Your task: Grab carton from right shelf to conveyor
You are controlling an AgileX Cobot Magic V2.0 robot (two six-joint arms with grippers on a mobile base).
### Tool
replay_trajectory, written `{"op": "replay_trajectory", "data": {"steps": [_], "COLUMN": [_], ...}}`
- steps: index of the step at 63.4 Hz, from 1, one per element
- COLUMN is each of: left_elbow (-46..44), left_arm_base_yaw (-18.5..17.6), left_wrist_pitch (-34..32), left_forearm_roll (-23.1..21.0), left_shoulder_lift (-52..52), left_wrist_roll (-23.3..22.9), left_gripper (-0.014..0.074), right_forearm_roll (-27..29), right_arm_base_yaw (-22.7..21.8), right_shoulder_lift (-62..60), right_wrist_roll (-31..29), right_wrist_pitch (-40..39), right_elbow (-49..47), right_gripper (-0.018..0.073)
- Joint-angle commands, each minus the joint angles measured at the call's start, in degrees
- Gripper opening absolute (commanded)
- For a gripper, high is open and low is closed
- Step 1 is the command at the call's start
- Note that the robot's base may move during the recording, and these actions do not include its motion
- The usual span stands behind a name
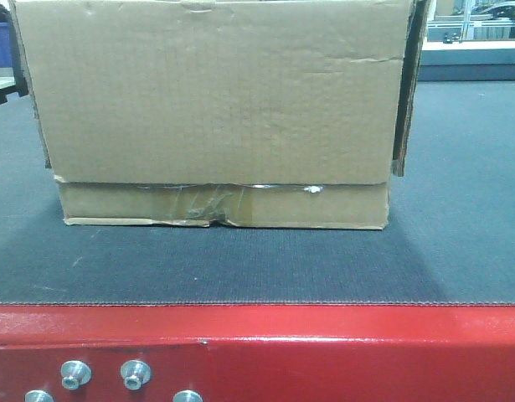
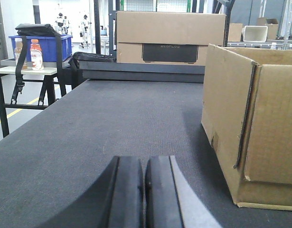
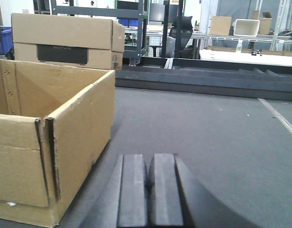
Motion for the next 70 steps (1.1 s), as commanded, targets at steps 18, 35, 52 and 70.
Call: {"op": "replay_trajectory", "data": {"steps": [18, 35, 52, 70], "left_elbow": [-0.1, -0.1, -0.1, -0.1], "left_arm_base_yaw": [0.1, 0.1, 0.1, 0.1], "left_wrist_pitch": [-1.1, -1.1, -1.1, -1.1], "left_forearm_roll": [-0.3, -0.3, -0.3, -0.3], "left_shoulder_lift": [-0.3, -0.3, -0.3, -0.3], "left_wrist_roll": [0.2, 0.2, 0.2, 0.2], "left_gripper": [0.0014, 0.0014, 0.0014, 0.0014], "right_forearm_roll": [10.5, 9.5, 9.5, 9.5], "right_arm_base_yaw": [-12.3, -12.8, -12.8, -12.8], "right_shoulder_lift": [-4.4, -4.4, -4.4, -4.4], "right_wrist_roll": [-7.3, -7.3, -7.3, -7.3], "right_wrist_pitch": [-10.6, -19.0, -18.9, -18.9], "right_elbow": [16.2, 22.7, 22.7, 22.7], "right_gripper": [-0.0069, -0.0069, -0.0069, -0.0069]}}
